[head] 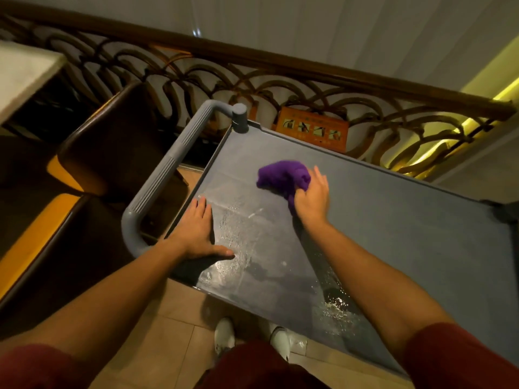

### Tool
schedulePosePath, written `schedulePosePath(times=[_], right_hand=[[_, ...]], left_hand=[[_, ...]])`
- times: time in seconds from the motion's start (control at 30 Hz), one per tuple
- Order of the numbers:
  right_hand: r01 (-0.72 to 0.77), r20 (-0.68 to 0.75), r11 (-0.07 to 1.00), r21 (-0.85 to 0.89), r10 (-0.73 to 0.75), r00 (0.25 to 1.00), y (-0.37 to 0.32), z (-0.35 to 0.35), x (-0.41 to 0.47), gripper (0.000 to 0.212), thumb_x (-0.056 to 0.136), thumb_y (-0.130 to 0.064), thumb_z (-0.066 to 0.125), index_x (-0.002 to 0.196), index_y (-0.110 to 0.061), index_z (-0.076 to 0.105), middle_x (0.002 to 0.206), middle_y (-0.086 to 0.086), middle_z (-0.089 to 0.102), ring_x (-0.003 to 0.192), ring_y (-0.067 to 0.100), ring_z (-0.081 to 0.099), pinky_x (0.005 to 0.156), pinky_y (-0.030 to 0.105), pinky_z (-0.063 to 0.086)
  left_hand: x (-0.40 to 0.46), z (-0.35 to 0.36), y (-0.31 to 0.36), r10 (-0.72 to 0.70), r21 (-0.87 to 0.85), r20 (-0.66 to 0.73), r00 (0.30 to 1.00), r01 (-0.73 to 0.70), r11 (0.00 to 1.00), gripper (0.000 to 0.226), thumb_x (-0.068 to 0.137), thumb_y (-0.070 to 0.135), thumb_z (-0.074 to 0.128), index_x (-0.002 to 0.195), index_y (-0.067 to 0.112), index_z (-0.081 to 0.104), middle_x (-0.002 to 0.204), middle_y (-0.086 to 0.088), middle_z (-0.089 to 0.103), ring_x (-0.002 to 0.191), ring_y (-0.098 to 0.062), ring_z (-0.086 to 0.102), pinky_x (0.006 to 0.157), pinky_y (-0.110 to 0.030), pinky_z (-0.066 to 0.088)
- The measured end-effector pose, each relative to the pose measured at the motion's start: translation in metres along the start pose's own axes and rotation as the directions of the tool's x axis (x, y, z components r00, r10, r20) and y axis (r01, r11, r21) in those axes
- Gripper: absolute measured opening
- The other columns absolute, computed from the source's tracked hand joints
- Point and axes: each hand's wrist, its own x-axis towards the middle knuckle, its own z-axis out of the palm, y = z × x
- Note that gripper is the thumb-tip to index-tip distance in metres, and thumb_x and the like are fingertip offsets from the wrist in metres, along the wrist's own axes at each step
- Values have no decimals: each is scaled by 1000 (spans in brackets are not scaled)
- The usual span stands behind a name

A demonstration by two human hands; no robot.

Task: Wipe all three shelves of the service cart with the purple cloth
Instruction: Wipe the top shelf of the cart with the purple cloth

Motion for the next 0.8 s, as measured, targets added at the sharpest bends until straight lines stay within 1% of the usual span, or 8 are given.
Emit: schedulePosePath(times=[0.1, 0.17, 0.23, 0.3, 0.33, 0.43, 0.63, 0.8], right_hand=[[-67, -121, 993, 99, 79, 989, -23, 4, 25, 57, 97, -10, 53, 149, -32, 45, 164, 9, 32, 151, 35, 27, 119, 53, 29], [-65, -141, 996, 68, 74, 987, -29, 12, 35, 69, 93, -4, 61, 153, -31, 41, 165, 9, 29, 152, 35, 22, 122, 53, 26], [-15, -64, 997, -72, 11, 998, -27, 27, 36, 73, 92, -4, 64, 155, -28, 36, 166, 6, 28, 155, 33, 16, 126, 52, 17], [119, 85, 966, -230, -101, 991, -16, 45, 31, 70, 95, -13, 63, 157, -26, 34, 166, 4, 27, 156, 30, 12, 127, 49, 9], [184, 144, 948, -260, -150, 978, -11, 52, 28, 67, 96, -16, 63, 156, -27, 35, 166, 3, 27, 156, 29, 12, 128, 48, 6], [304, 274, 931, -200, -245, 930, -2, 61, 16, 61, 96, -18, 60, 153, -30, 41, 165, 2, 31, 156, 27, 14, 128, 47, 4], [496, 458, 868, -26, -431, 778, 11, 45, -56, 63, 87, -12, 57, 148, -28, 50, 160, 0, 40, 154, 27, 21, 127, 50, 6], [542, 551, 840, -1, -452, 701, 30, 12, -127, 69, 81, -10, 61, 146, -30, 51, 161, -5, 38, 155, 19, 18, 128, 47, 5]], left_hand=[[-4, 7, -1, 0, -58, -34, 999, -2, 998, 159, 47, 101, 52, 158, 8, -12, 165, -11, -23, 152, -31, -20, 119, -42, -6], [-7, 11, 2, 2, 18, -39, 999, -1, 1000, 157, 50, 100, 51, 157, 7, -15, 163, -14, -27, 150, -33, -23, 121, -44, -8], [-7, 14, 4, 6, 101, -54, 999, 0, 995, 155, 54, 99, 51, 155, 6, -20, 159, -15, -32, 148, -34, -28, 120, -44, -12], [-6, 16, 2, 8, 115, -44, 999, -3, 993, 152, 56, 98, 50, 154, 6, -22, 156, -15, -36, 145, -34, -32, 120, -43, -15], [-5, 17, 1, 5, 105, -39, 999, -1, 995, 151, 57, 97, 50, 153, 6, -23, 155, -14, -38, 145, -33, -33, 120, -44, -15], [-3, 17, -4, 7, 89, -15, 1000, -6, 996, 150, 59, 96, 51, 153, 7, -24, 155, -14, -39, 145, -34, -34, 123, -47, -11], [3, 14, -3, -10, 116, -12, 1000, 12, 993, 153, 57, 96, 52, 153, 4, -22, 159, -19, -34, 147, -36, -30, 123, -48, -11], [-2, 10, 4, -51, 130, 24, 998, 48, 990, 157, 52, 95, 55, 154, 3, -21, 160, -19, -31, 147, -36, -29, 122, -47, -9]])
